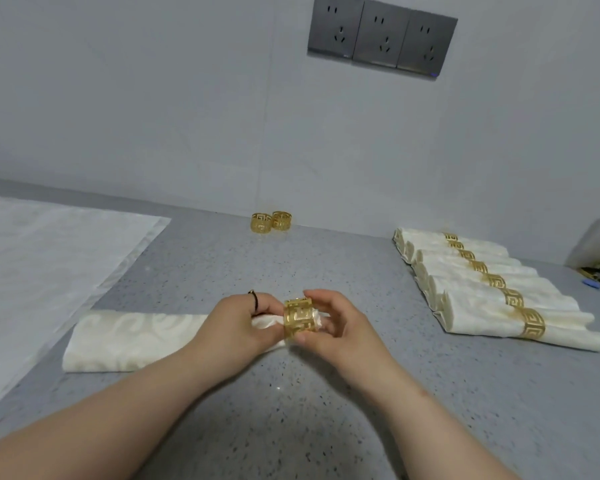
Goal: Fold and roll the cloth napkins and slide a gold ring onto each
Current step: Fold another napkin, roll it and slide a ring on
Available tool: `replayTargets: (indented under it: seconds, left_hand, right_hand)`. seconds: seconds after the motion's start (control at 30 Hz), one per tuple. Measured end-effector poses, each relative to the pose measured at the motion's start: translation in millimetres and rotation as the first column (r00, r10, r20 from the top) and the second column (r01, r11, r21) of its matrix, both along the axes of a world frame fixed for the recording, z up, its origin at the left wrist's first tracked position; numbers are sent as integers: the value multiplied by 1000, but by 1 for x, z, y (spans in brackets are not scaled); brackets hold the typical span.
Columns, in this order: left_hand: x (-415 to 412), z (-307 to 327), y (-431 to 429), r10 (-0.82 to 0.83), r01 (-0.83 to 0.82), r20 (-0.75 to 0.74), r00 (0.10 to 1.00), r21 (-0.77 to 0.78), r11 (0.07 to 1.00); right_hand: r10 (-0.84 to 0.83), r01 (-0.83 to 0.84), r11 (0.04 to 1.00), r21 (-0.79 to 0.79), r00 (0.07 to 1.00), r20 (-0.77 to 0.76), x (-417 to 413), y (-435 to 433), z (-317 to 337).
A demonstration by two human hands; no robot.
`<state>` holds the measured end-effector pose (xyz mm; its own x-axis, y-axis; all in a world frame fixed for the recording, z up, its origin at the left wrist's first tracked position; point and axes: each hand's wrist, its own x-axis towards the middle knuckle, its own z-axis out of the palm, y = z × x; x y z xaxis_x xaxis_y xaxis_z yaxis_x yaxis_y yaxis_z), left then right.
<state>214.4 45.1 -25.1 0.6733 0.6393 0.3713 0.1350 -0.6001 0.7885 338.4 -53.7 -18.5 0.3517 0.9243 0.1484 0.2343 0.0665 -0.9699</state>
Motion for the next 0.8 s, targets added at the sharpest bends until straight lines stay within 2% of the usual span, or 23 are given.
replayTargets:
  seconds: [0.1,0.17,0.3,0.4,0.47,0.6,0.7,0.8]
  left_hand:
    - [2,0,2,6,-3,42,999,-71,997]
    - [3,-1,2,-51,52,10,999,-102,993]
    - [0,-1,-3,-122,126,-146,982,14,992]
    - [0,2,-8,-22,68,-249,968,175,982]
    - [2,2,-8,73,12,-261,963,311,950]
    - [2,2,-5,130,-31,-259,957,358,933]
    - [1,1,-4,146,-20,-265,953,427,904]
    - [1,1,-2,177,-10,-304,936,480,877]
  right_hand:
    - [-11,11,1000,7,997,-76,1,2,-1]
    - [-30,29,1000,-7,995,-94,2,3,-2]
    - [-53,50,998,-30,995,-85,-2,4,-7]
    - [-61,58,998,-27,993,-102,-4,5,-8]
    - [-58,53,998,-41,991,-123,-4,6,-8]
    - [6,-25,996,-89,977,-212,-1,4,-5]
    - [-4,-12,995,-102,987,-159,-2,4,-4]
    - [-85,79,992,-97,995,-55,-2,6,-6]
